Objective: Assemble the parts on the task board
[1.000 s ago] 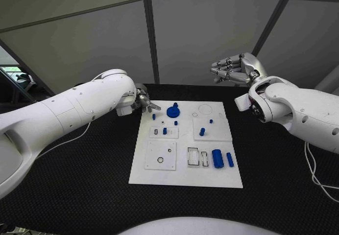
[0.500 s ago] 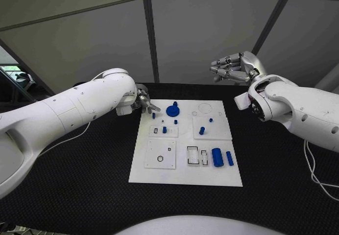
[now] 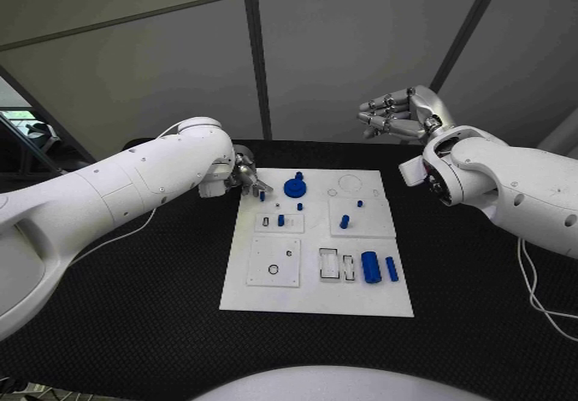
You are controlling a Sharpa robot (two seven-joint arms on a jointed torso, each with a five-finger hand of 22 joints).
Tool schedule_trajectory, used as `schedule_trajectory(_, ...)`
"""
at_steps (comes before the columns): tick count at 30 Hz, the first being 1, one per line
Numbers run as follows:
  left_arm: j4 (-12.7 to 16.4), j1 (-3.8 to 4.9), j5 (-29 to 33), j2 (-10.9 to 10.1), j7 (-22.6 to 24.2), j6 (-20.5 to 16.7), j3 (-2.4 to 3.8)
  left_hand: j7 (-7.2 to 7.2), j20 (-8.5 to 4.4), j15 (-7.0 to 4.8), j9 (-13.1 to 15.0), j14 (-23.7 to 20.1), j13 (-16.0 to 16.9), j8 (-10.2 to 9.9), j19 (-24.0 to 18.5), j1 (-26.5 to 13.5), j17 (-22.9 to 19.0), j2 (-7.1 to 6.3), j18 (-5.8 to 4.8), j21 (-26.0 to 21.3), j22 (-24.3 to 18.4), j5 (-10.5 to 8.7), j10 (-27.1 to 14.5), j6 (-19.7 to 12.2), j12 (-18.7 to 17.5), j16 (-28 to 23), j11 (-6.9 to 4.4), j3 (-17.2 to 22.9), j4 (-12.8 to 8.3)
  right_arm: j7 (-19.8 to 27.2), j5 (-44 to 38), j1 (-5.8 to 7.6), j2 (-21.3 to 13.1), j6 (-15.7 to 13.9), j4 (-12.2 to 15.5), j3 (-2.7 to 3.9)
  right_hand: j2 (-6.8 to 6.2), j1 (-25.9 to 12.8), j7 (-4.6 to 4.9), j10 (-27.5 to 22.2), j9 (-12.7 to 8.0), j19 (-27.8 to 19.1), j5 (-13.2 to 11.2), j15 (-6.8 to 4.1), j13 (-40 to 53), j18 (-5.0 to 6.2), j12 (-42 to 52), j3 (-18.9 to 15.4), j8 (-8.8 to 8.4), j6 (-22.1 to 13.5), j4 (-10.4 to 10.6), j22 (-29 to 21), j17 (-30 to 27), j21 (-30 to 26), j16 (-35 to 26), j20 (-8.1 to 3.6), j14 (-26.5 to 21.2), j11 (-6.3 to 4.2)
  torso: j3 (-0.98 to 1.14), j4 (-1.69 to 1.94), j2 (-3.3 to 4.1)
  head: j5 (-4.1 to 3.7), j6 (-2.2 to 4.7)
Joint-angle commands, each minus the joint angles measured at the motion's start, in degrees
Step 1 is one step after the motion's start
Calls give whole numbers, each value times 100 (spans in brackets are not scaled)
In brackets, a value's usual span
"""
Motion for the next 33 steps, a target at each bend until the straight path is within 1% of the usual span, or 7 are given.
schedule_trajectory(1,-3,6,-46,-4,10,72,0,-2,-4,-37,-14,379,-10,-10,52,26,913,44,32,27,8,23,38,30,25,22,1,-20,-32,33,-18,10,6,33,6,5,24,-18,-9,38,7,34,16,-6,-8,31,9,-15,0,37,-23,-9,-9,-38,-26,13,40,18,-2,-3,1,-10,-10)
schedule_trajectory(8,-5,1,-46,2,3,50,-1,-12,-10,-44,-37,382,-25,-4,58,116,922,130,30,38,27,29,50,62,24,36,-8,-4,-65,34,-18,10,6,34,13,5,24,-19,-8,39,7,37,17,-6,-10,30,9,-15,-1,37,-23,-12,-10,-41,-28,12,41,18,1,-2,0,-16,-30)
schedule_trajectory(13,-15,-3,-46,17,20,-11,-1,-21,-17,-52,-62,385,-43,-1,61,245,931,240,28,44,43,19,59,81,19,50,-18,43,-127,34,-18,10,7,36,17,5,24,-19,-8,39,7,37,17,-6,-10,30,9,-15,-1,37,-23,-12,-10,-41,-28,12,41,18,0,1,-4,-20,-26)
schedule_trajectory(16,-29,-5,-46,33,32,-41,-1,-43,-29,-69,-84,390,-66,3,72,487,947,390,23,65,75,-6,57,89,3,70,-40,191,-266,33,-18,10,6,39,20,5,24,-19,-8,39,7,37,17,-6,-10,30,9,-15,-1,37,-23,-12,-10,-41,-28,12,41,18,0,2,-3,-30,-29)
schedule_trajectory(19,-50,-6,-46,54,46,-48,-1,-51,-36,-76,-99,394,-82,2,78,601,956,446,19,79,96,-19,57,86,-9,83,-48,275,-344,32,-18,10,5,41,24,5,29,-21,-8,39,6,39,19,-6,-12,30,8,-14,-2,37,-21,-14,-11,-45,-31,12,42,18,0,0,-2,-33,-29)
schedule_trajectory(25,-89,-8,-45,95,50,6,-1,-53,-39,-78,-106,398,-90,2,82,637,967,462,16,87,108,-26,58,86,-14,96,-51,306,-373,31,-18,10,4,46,29,5,29,-21,-8,39,6,39,19,-6,-12,30,8,-14,-2,37,-21,-14,-11,-45,-31,12,42,18,0,-5,0,-30,-43)
schedule_trajectory(33,-150,-9,-44,130,32,65,-2,-52,-40,-79,-108,417,-91,5,124,637,1012,468,-4,164,188,-35,65,91,-12,147,-51,312,-374,26,-18,10,1,54,35,5,29,-21,-8,39,6,39,19,-6,-12,30,8,-14,-2,37,-21,-14,-11,-45,-31,12,42,18,0,0,-1,-34,-53)
